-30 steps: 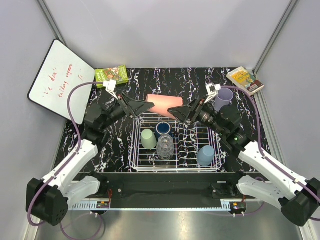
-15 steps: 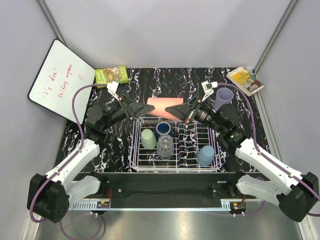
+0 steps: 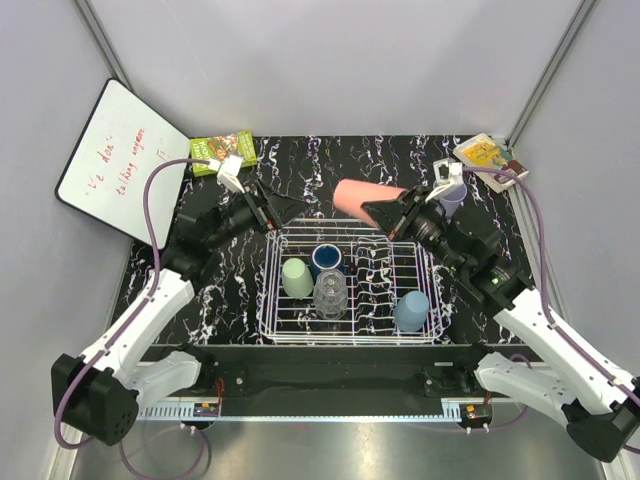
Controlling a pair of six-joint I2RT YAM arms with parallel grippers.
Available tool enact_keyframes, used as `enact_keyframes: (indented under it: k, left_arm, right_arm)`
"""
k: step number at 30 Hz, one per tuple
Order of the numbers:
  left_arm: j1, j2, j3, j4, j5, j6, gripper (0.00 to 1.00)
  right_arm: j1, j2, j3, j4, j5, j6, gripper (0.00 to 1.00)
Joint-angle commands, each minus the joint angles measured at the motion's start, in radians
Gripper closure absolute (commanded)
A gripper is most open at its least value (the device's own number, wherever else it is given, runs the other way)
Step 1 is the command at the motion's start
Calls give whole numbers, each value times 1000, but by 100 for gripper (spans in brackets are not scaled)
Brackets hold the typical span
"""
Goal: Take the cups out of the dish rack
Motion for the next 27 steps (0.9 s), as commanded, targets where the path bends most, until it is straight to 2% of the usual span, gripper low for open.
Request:
enact_keyframes:
  k: [1,2,3,6,8,9,11,12,15,27]
  left_arm:
    - [-1,-24,55,-265,-213,118,1]
    - [0,-21,61,-296,-249,125,1]
    - [0,-19,69,-323,-269,133,1]
    - [0,-18,95,-441,-358,153,4]
    - [-1,-42,108,-502,-427,153,5]
    - [0,-53,105,-509,-441,152,5]
    - [-1,-87,99,-514,-455,155,5]
    - [-1,-97,96,-518,-458,159,5]
    - [-1,-98,95,-540,-463,169,5]
    - [-1,-27,78,-551,-428,169,6]
  right_arm:
    - [2,85,191,-300,423,-144,100]
    - [2,122,234,-347,478,-186,100]
    - [2,163,336,-396,596,-200,100]
    - [-10,367,571,-578,766,-263,100]
    - [-45,533,742,-684,810,-292,100]
    - [-65,624,795,-717,781,-288,100]
    - [-146,691,888,-764,702,-254,100]
    - [-180,746,909,-772,596,-236,100]
    - [-263,855,973,-801,500,-207,100]
    - [-305,1042,1015,-846,419,-196,100]
